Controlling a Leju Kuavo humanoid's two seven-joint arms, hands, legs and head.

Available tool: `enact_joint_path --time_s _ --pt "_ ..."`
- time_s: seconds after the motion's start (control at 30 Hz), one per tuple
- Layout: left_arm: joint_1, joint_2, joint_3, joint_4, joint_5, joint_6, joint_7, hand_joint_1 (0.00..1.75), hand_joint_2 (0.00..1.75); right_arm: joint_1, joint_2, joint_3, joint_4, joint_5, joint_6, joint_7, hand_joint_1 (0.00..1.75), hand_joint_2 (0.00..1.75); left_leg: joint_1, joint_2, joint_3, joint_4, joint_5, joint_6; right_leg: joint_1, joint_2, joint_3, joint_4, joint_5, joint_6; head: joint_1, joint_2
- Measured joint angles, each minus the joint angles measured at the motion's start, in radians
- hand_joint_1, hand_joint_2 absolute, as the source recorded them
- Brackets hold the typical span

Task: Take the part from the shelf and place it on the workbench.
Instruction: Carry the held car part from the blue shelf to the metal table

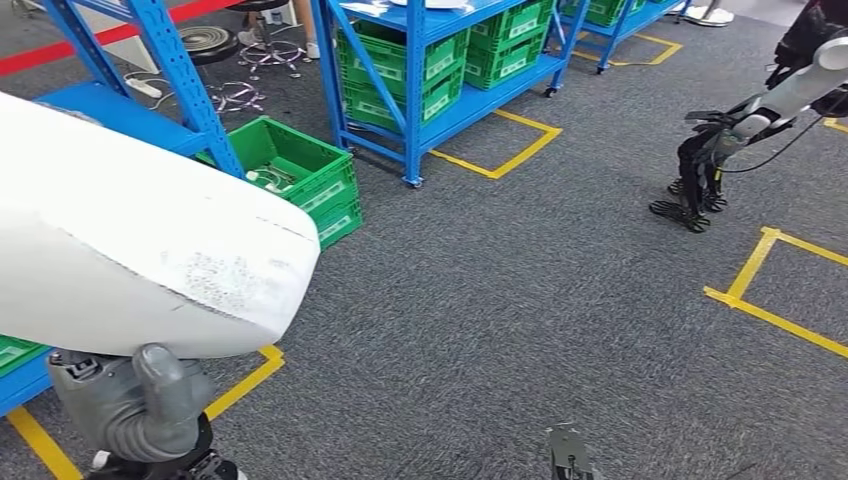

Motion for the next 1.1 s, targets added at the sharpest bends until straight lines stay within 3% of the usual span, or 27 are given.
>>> enact_joint_path --time_s 0.03,0.07,0.1,0.13,0.17,0.2,0.27,0.3,0.33,0.4,0.43,0.5,0.57,0.6,0.63,0.67,0.7,0.77,0.83,0.9,0.93,1.0,1.07,1.1 --pt "0.0 0.0 0.0 0.0 0.0 0.0 0.0 1.75 1.75 -0.002 0.0 0.0 0.0 0.0 0.0 0.0 0.0 0.0 -0.003 0.013 0.0 0.0 -0.001 0.004 0.003 -0.03 -0.032 0.066 -0.032 0.001 0.003 0.0" --pt "0.0 0.0 0.0 0.0 0.0 0.0 0.0 1.75 1.75 -0.005 0.0 0.0 0.0 0.0 0.0 0.0 0.0 0.0 -0.006 0.028 0.0 0.0 -0.002 0.007 0.003 -0.046 -0.066 0.136 -0.061 0.002 0.005 0.0" --pt "0.0 0.0 0.0 0.0 0.0 0.0 0.0 1.75 1.75 -0.006 0.0 0.0 0.0 0.0 0.0 0.0 0.0 0.0 -0.008 0.042 0.001 0.0 -0.003 0.008 0.003 -0.053 -0.09 0.189 -0.079 0.002 0.005 0.0" --pt "0.0 0.001 0.0 0.0 -0.001 0.0 0.0 1.75 1.75 -0.005 0.0 0.0 0.0 0.0 0.0 0.0 0.0 0.0 -0.01 0.055 0.002 0.0 -0.004 0.009 0.003 -0.056 -0.098 0.209 -0.079 0.0 0.005 0.0" --pt "0.0 0.001 0.0 0.0 -0.001 0.0 0.0 1.75 1.75 -0.004 0.0 0.0 0.0 0.0 0.0 0.0 0.0 0.0 -0.012 0.067 0.003 0.0 -0.005 0.009 0.003 -0.059 -0.085 0.188 -0.062 -0.002 0.006 0.0" --pt "0.0 0.001 0.0 0.0 -0.002 0.0 0.0 1.75 1.75 -0.003 0.0 0.0 0.0 0.0 0.0 0.0 0.0 0.0 -0.012 0.078 0.006 0.0 -0.007 0.008 0.005 -0.067 -0.051 0.13 -0.033 -0.005 0.006 0.0" --pt "0.0 0.001 0.0 0.0 -0.002 0.0 0.0 1.75 1.75 -0.006 0.0 0.0 0.0 0.001 0.0 0.0 0.0 0.0 -0.017 0.097 0.013 0.001 -0.014 0.001 0.013 -0.107 0.029 -0.007 0.013 -0.014 0.006 0.0" --pt "0.0 0.001 0.0 0.0 -0.002 0.0 0.0 1.75 1.75 -0.008 0.0 0.0 0.0 0.001 0.0 -0.001 0.0 0.0 -0.019 0.105 0.015 0.002 -0.016 -0.004 0.018 -0.121 0.053 -0.049 0.022 -0.019 0.005 0.0" --pt "0.0 0.001 0.0 0.0 -0.002 0.0 0.0 1.75 1.75 -0.009 0.0 0.0 0.0 0.002 0.0 -0.001 0.0 0.0 -0.022 0.113 0.017 0.002 -0.018 -0.008 0.022 -0.128 0.061 -0.066 0.022 -0.024 0.005 0.0" --pt "-0.001 0.001 0.0 0.0 -0.002 0.0 0.0 1.75 1.75 -0.008 0.0 0.0 0.0 0.002 0.0 -0.002 0.0 0.0 -0.022 0.129 0.019 -0.001 -0.02 -0.018 0.024 -0.106 0.058 -0.069 0.024 -0.036 0.004 0.0" --pt "-0.002 0.001 -0.001 0.0 -0.002 0.0 0.0 1.75 1.75 -0.006 0.0 0.0 0.0 0.002 0.0 -0.002 0.0 0.0 -0.021 0.125 0.02 0.001 -0.025 -0.024 0.022 -0.094 0.058 -0.072 0.027 -0.042 0.004 0.0" --pt "-0.003 0.002 -0.001 0.0 -0.002 0.0 0.0 1.75 1.75 -0.006 0.0 -0.001 0.0 0.002 0.0 -0.002 0.0 0.0 -0.018 0.09 -0.001 0.052 -0.064 -0.033 0.016 -0.072 0.06 -0.08 0.033 -0.051 0.001 0.0" --pt "-0.002 0.004 -0.001 -0.001 -0.002 0.0 0.0 1.75 1.75 -0.007 0.0 -0.001 0.0 0.002 0.0 -0.002 0.0 0.0 -0.017 0.05 -0.062 0.178 -0.126 -0.036 0.013 -0.049 0.059 -0.081 0.035 -0.054 -0.002 0.0" --pt "-0.002 0.005 -0.001 -0.001 -0.002 0.0 0.0 1.75 1.75 -0.007 0.0 -0.001 0.0 0.002 0.001 -0.002 0.0 0.0 -0.017 0.043 -0.095 0.238 -0.145 -0.037 0.013 -0.036 0.059 -0.081 0.035 -0.055 -0.003 0.0" --pt "-0.001 0.006 -0.001 -0.001 -0.002 0.0 0.0 1.75 1.75 -0.007 0.0 -0.001 0.0 0.002 0.001 -0.002 0.0 0.0 -0.017 0.04 -0.115 0.271 -0.146 -0.038 0.012 -0.022 0.058 -0.081 0.036 -0.055 -0.003 0.0" --pt "-0.001 0.006 -0.001 -0.001 -0.002 0.0 0.0 1.75 1.75 -0.006 0.0 -0.002 0.0 0.002 0.001 -0.002 0.0 0.0 -0.017 0.039 -0.118 0.266 -0.127 -0.038 0.012 -0.009 0.059 -0.081 0.036 -0.054 -0.003 0.0" --pt "-0.001 0.006 -0.001 -0.001 -0.002 0.0 0.0 1.75 1.75 -0.005 0.0 -0.002 0.0 0.002 0.001 -0.002 0.0 0.0 -0.016 0.035 -0.102 0.226 -0.092 -0.037 0.01 0.005 0.059 -0.081 0.037 -0.052 -0.003 0.0" --pt "-0.002 0.006 -0.002 -0.001 -0.002 0.0 0.0 1.75 1.75 -0.006 0.0 -0.002 0.0 0.003 0.001 -0.002 0.0 0.0 -0.01 -0.003 -0.043 0.095 -0.024 -0.038 0.008 0.033 0.057 -0.077 0.038 -0.045 -0.005 0.0" --pt "-0.002 0.006 -0.003 -0.001 -0.002 0.0 0.0 1.75 1.75 -0.007 0.0 -0.002 0.0 0.003 0.001 -0.003 0.0 0.0 -0.004 -0.039 -0.008 0.014 -0.002 -0.033 0.008 0.055 0.049 -0.075 0.04 -0.033 -0.007 0.0" --pt "-0.003 0.005 -0.006 -0.001 -0.003 0.0 0.0 1.75 1.75 -0.002 0.0 -0.003 0.0 0.003 0.001 -0.004 0.0 0.0 -0.006 -0.034 -0.005 0.004 -0.003 -0.019 0.005 0.071 0.041 -0.08 0.044 -0.021 -0.007 0.0" --pt "-0.004 0.004 -0.007 -0.001 -0.003 0.0 0.0 1.75 1.75 0.003 0.0 -0.003 0.0 0.003 0.001 -0.004 0.0 0.0 -0.006 -0.024 -0.005 0.002 -0.002 -0.012 0.005 0.065 0.038 -0.078 0.042 -0.016 -0.007 0.0" --pt "-0.005 0.004 -0.009 -0.001 -0.004 0.0 0.0 1.75 1.75 0.005 0.0 -0.003 0.0 0.003 0.001 -0.004 0.0 0.0 -0.005 -0.001 -0.002 0.0 0.001 0.002 0.007 0.018 0.012 -0.026 0.009 -0.008 -0.001 0.0" --pt "-0.005 0.004 -0.01 -0.001 -0.004 0.0 0.0 1.75 1.75 0.001 0.0 -0.004 0.0 0.003 0.001 -0.004 0.0 0.0 -0.009 0.025 -0.001 0.0 -0.001 0.01 0.009 -0.038 -0.049 0.104 -0.059 -0.003 0.005 0.0" --pt "-0.005 0.004 -0.01 0.0 -0.004 0.0 0.0 1.75 1.75 0.0 0.0 -0.004 0.0 0.003 0.001 -0.005 0.0 0.0 -0.01 0.038 -0.001 0.0 -0.002 0.011 0.009 -0.05 -0.08 0.17 -0.087 -0.002 0.006 0.0"
